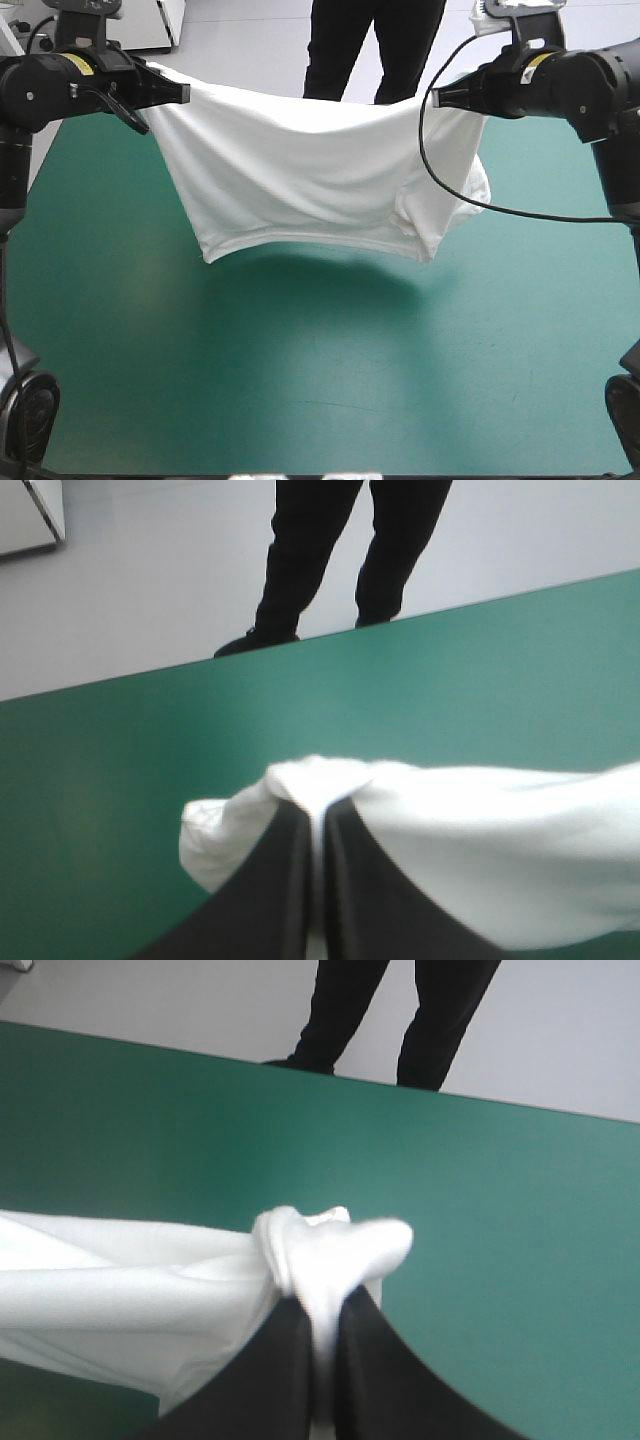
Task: Fold the cloth
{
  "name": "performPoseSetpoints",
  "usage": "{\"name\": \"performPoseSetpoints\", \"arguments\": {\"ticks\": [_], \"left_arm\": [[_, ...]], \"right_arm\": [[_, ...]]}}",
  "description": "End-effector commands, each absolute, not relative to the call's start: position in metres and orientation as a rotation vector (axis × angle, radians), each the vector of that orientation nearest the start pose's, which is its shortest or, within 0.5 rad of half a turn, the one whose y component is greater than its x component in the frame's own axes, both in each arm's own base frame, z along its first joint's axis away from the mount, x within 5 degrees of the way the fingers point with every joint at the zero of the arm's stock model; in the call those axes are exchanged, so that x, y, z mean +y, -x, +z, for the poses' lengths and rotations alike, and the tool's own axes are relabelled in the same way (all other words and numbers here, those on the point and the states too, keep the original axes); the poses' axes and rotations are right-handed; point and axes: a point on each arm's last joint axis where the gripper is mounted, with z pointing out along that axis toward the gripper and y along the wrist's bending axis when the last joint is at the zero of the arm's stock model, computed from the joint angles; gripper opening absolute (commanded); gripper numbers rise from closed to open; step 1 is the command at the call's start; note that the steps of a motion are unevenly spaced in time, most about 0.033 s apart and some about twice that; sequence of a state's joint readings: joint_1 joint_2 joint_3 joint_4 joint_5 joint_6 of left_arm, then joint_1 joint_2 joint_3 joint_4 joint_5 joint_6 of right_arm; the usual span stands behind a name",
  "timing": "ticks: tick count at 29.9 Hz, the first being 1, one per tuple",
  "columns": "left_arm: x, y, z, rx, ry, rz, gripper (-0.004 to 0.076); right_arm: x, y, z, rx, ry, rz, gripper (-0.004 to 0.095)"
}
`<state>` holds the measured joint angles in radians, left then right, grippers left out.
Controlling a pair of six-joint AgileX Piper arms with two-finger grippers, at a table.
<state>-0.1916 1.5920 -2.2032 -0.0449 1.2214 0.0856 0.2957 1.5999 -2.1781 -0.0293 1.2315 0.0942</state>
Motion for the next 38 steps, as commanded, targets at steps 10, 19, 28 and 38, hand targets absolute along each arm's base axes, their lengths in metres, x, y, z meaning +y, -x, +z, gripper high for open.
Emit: {"name": "performPoseSetpoints", "arguments": {"ticks": [10, 19, 28, 38], "left_arm": [[-0.058, -0.275, 0.577, 1.792, -0.254, -0.134, -0.0009], [-0.067, -0.344, 0.56, 1.613, -0.227, -0.06, -0.0009], [-0.073, -0.374, 0.549, 1.528, -0.222, -0.051, -0.0009], [-0.084, -0.43, 0.436, 2.131, -0.258, -0.065, -0.0009]], "right_arm": [[0.079, -0.282, 0.566, 1.898, 0.186, 0.184, -0.0017], [0.091, -0.357, 0.545, 1.693, 0.16, 0.058, -0.0017], [0.096, -0.381, 0.534, 1.638, 0.162, 0.072, -0.0017], [0.089, -0.427, 0.435, 2.211, 0.106, 0.158, -0.0017]]}}
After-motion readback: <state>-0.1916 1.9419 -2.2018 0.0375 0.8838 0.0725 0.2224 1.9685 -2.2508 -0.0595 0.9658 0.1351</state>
